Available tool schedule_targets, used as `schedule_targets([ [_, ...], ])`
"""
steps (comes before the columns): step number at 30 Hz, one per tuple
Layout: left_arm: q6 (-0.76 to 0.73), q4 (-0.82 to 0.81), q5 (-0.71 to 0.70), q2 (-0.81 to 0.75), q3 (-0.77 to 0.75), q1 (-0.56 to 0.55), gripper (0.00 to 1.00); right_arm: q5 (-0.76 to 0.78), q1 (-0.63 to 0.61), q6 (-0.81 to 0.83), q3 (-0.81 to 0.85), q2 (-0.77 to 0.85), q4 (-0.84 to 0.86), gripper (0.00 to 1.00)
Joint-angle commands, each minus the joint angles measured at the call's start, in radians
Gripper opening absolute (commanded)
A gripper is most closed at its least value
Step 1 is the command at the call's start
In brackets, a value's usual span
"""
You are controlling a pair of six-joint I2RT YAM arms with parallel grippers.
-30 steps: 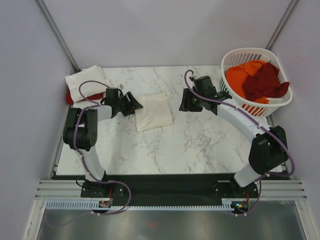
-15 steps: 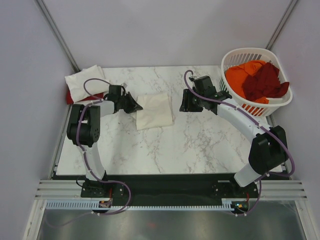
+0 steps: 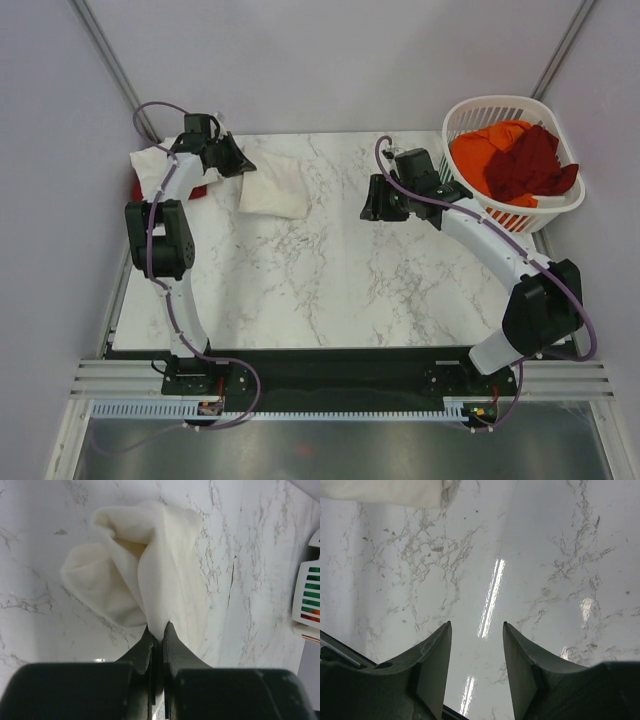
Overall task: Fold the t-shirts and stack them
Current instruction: Neatly place the folded tshirt to the corner
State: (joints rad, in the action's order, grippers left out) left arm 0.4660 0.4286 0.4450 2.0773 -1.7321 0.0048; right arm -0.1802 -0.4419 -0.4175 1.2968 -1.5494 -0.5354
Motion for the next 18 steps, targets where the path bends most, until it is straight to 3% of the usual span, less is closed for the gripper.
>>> schedule_targets([
  [1, -0.095, 0.163, -0.008, 0.064, -0.160, 0.032, 0.02, -0.037, 0.006, 0.008, 0.006, 0.051, 0.029, 0.53],
  [11, -0.121, 0.338, -0.028, 0.185, -0.553, 0.145, 0.02, -0.093, 0.009, -0.010, -0.042, 0.078, 0.074, 0.54],
  [18, -0.044, 0.346, 0.015, 0.260, -0.836, 0.283, 0.02, -0.113, 0.008, -0.012, -0.051, 0.103, 0.077, 0.54],
])
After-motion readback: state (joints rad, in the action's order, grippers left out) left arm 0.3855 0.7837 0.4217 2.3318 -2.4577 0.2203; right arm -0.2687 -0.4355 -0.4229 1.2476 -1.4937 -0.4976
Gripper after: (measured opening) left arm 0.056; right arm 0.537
